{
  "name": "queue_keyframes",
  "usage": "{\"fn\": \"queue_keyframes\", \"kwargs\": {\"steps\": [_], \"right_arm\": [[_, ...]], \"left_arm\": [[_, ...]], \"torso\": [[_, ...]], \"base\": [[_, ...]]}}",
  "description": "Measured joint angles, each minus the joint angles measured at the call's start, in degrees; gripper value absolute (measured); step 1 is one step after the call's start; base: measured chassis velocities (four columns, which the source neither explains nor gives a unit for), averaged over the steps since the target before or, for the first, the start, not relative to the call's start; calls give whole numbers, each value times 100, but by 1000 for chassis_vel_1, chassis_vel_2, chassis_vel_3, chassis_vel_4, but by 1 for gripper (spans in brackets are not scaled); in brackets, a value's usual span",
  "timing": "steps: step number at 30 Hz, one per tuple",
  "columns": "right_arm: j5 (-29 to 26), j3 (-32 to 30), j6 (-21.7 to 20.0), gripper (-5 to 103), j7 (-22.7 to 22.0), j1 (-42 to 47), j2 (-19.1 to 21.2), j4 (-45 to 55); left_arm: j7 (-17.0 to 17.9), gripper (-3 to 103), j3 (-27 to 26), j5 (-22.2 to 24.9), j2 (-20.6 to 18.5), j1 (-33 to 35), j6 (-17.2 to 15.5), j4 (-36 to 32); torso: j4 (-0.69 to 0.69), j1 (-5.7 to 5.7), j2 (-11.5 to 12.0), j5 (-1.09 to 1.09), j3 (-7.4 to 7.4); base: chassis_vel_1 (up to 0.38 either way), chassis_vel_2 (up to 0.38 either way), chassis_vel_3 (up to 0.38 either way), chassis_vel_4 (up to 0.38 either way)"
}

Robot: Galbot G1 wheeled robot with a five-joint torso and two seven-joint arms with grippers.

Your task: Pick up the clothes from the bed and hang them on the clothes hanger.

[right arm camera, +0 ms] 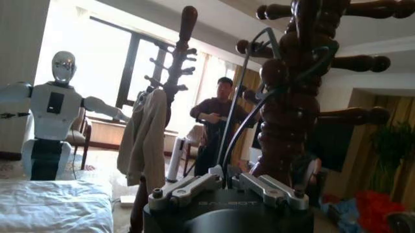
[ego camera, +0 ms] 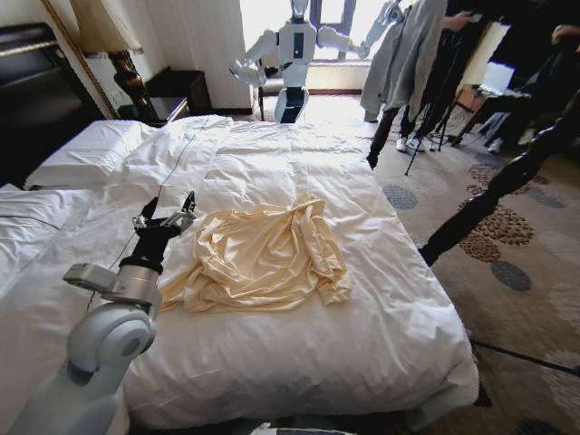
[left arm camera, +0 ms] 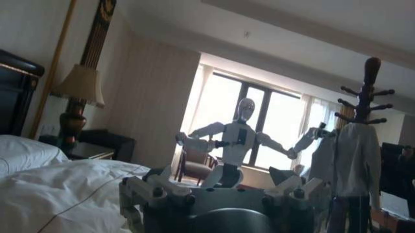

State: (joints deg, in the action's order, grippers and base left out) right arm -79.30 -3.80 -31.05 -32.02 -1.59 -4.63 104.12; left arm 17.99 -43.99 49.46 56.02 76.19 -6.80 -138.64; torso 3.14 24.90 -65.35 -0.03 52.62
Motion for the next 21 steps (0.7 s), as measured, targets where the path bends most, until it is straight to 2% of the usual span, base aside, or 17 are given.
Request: {"fn": "queue_keyframes", "kwargs": {"steps": [3,5,7,9,17,21], "right_arm": [[-13,-12,1,0,-98,121,-31,212],[-119,-13,-3,0,-285,201,-53,480],[-202,-13,-13,0,-380,211,-66,572],[-279,-13,-24,0,-472,221,-92,657],[-303,56,12,0,-488,282,-230,800],[-408,82,272,0,-364,659,-403,1162]], "left_arm": [[-1,100,-8,-14,23,26,2,-16],[-1,100,-62,-28,53,80,27,-24],[-1,100,-77,-42,68,104,48,-23],[-2,100,-98,-59,81,129,66,-24],[-2,100,-115,-153,112,139,86,-26],[12,100,-137,-509,126,163,85,49]], "torso": [[-3,0,-1,-6,0],[-6,1,0,-1,0],[-5,1,0,-5,0],[-3,0,-1,0,0],[-2,1,0,-1,0],[-2,0,-1,-1,0]], "base": [[0,0,0,0],[0,0,0,0],[0,0,0,0],[0,0,0,0],[0,0,0,0],[0,0,0,0]]}}
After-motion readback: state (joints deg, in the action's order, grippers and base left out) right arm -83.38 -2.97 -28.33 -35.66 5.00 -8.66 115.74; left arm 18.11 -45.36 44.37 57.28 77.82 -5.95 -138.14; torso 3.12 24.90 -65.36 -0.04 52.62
